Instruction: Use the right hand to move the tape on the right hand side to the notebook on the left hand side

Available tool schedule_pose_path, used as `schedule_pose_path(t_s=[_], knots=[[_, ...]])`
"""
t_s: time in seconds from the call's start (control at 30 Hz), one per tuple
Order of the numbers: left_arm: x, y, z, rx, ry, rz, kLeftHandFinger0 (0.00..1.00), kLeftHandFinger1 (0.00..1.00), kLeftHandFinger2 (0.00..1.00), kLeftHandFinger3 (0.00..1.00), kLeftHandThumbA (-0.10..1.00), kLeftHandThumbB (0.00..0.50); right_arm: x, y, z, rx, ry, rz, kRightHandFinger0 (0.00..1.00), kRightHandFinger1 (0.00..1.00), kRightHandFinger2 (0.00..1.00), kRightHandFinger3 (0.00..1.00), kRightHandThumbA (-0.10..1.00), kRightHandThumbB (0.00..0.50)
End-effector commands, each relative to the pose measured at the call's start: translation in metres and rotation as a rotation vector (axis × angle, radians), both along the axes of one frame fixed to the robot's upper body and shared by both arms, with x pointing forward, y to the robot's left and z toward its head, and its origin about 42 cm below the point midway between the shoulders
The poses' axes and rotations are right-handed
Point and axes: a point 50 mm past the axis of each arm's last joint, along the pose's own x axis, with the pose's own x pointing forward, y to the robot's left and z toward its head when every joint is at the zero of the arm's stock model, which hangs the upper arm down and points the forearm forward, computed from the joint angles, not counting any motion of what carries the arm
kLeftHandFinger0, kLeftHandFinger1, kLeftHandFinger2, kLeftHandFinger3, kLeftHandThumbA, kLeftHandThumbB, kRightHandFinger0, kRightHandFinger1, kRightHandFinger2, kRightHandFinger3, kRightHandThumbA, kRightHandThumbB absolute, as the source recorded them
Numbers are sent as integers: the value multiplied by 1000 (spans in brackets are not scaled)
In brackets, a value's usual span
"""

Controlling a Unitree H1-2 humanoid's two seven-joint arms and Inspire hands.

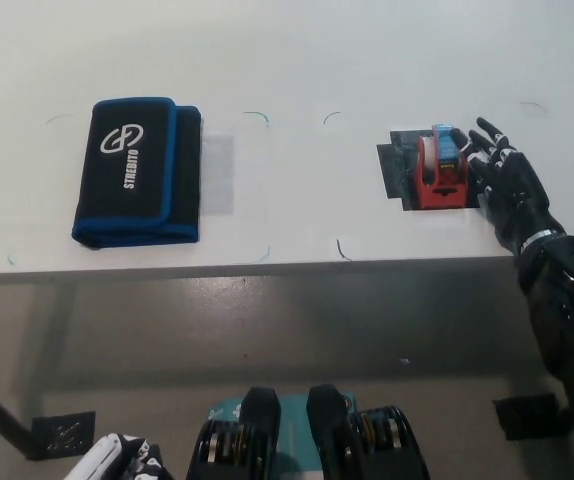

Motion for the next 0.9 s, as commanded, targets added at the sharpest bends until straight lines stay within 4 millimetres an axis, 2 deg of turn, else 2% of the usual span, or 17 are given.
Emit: schedule_pose_path(t_s=[0.0, 0.17, 0.33, 0.47, 0.57, 0.63, 0.67, 0.77, 0.87], knots=[[0, 1, 11, -3, -56, -12, 314, 351, 438, 554, 401, 24, 10, 9, 22, 35, -96, 27, 1000, 1000, 1000, 1000, 1000, 476], [1, 3, 12, 1, -54, -6, 322, 359, 446, 561, 411, 21, 12, 15, 23, 47, -100, 33, 1000, 1000, 1000, 1000, 1000, 500], [1, 2, 13, 1, -57, -11, 331, 364, 443, 557, 411, 22, 15, 28, 25, 58, -107, 51, 1000, 1000, 1000, 1000, 1000, 432], [3, 0, 13, 1, -67, -21, 327, 358, 441, 562, 391, 13, 20, 56, 32, 55, -103, 83, 1000, 1000, 1000, 1000, 1000, 459], [4, -1, 14, 2, -64, -18, 323, 360, 446, 563, 407, 25, 22, 69, 36, 67, -112, 103, 1000, 1000, 1000, 1000, 1000, 470], [5, -1, 15, 1, -60, -19, 324, 359, 448, 562, 411, 25, 24, 81, 40, 67, -102, 124, 1000, 1000, 1000, 1000, 1000, 500], [6, -1, 16, 1, -57, -20, 331, 363, 455, 566, 414, 23, 24, 92, 42, 65, -107, 140, 1000, 1000, 1000, 1000, 1000, 485], [7, -1, 18, 6, -68, -29, 359, 383, 451, 555, 444, 35, 24, 105, 44, 72, -115, 165, 1000, 1000, 1000, 1000, 1000, 499], [7, 0, 19, -6, -60, -22, 325, 352, 446, 554, 423, 35, 23, 112, 45, 74, -113, 183, 1000, 1000, 1000, 1000, 1000, 500]])
